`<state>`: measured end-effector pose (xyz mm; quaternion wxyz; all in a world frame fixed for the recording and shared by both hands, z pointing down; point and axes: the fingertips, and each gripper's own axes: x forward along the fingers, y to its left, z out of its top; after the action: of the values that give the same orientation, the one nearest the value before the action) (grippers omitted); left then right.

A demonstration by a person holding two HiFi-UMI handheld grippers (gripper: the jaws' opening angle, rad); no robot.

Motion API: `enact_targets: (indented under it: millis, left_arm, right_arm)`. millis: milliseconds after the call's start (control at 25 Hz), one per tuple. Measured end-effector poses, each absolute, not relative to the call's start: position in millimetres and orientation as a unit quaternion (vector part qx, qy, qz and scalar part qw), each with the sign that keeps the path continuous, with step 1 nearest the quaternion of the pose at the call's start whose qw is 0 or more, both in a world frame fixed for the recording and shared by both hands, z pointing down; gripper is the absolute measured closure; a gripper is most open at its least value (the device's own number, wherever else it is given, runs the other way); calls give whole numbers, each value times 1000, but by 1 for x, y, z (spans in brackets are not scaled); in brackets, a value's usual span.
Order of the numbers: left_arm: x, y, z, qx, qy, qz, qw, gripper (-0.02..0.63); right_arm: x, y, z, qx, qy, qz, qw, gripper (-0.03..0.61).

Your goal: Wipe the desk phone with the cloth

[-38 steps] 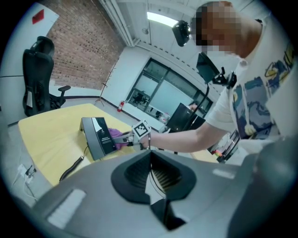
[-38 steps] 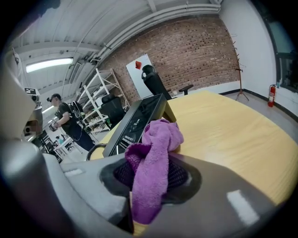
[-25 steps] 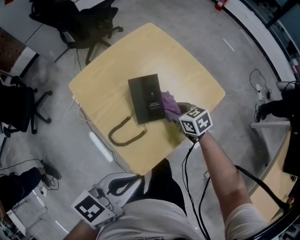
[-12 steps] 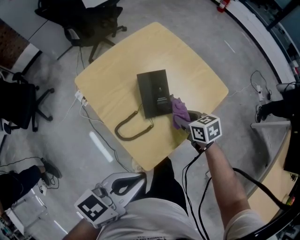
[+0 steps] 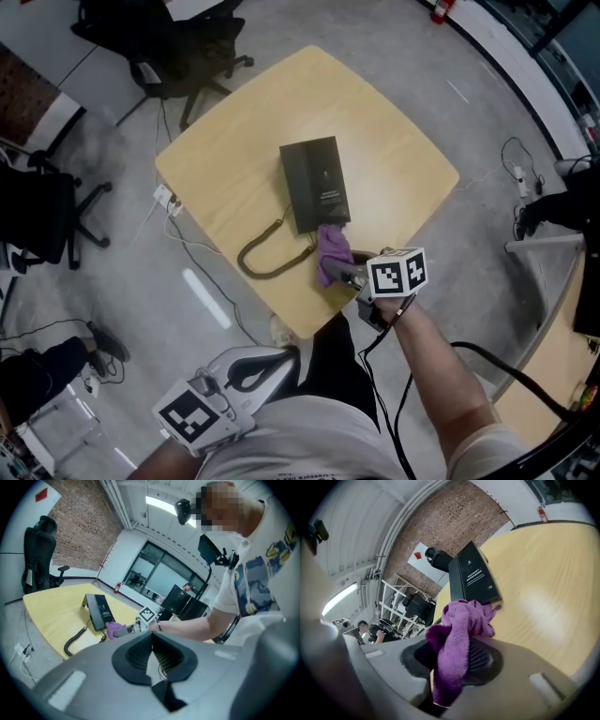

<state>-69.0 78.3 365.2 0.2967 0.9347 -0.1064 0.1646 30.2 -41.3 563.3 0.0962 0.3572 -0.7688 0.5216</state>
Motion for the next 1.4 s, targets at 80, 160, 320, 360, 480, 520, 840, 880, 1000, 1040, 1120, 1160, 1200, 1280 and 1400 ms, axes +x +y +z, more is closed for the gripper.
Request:
enact_targets:
  millis: [80,160,320,360,480,520,840,880,1000,1040,1120,1160,1200,1280,1400]
  left_arm:
    - [-70,77,365,934,-109,167,298,609]
    - [-72,77,366,933,-111,170,298,609]
    - [-73,79,368,931,-114,174,299,609]
    - [-72,79,369,931,-114,175,300,609]
    - [-68,78,371,932,-114,178,295,609]
    - [-66,77,372,933,-115,179,291,609]
    - [-43,72,369,931,-113,180,297,609]
    - [-40,72,369,931,-112,180,297,609]
    - [-29,70,368,932,-109,180,296,609]
    - [-26,70,368,932,-108,179,296,609]
    - [-22,68,367,936,-108,172,288,609]
    - [-20,67,367,938,-108,168,284,609]
    - [-19,66,367,938,-109,168,283,609]
    - [-15,66,366,935,-109,174,288,609]
    - [-11,63,361,938,-107,170,282,609]
  right_arm:
    - [25,-46,568,352,-766,530,88,457]
    - [24,-51,571,349,-763,538,81,457]
    - [29,-54,572,343,-756,554,63,457]
    - [33,-55,572,344,-756,554,61,457]
    - [44,-59,572,347,-756,552,61,457]
    - [48,-61,572,347,-756,551,63,457]
    - [83,-63,575,360,-754,546,68,457]
    - [87,-64,576,362,-754,544,69,457]
    - [100,-67,576,368,-753,541,72,457]
    - [105,-68,577,371,-752,540,72,457]
    - [116,-71,578,381,-749,536,71,457]
    - [122,-73,579,387,-748,534,72,457]
    - [127,-75,580,393,-747,530,74,457]
    - [138,-80,580,405,-748,521,79,457]
    - [153,-87,574,424,-751,498,88,457]
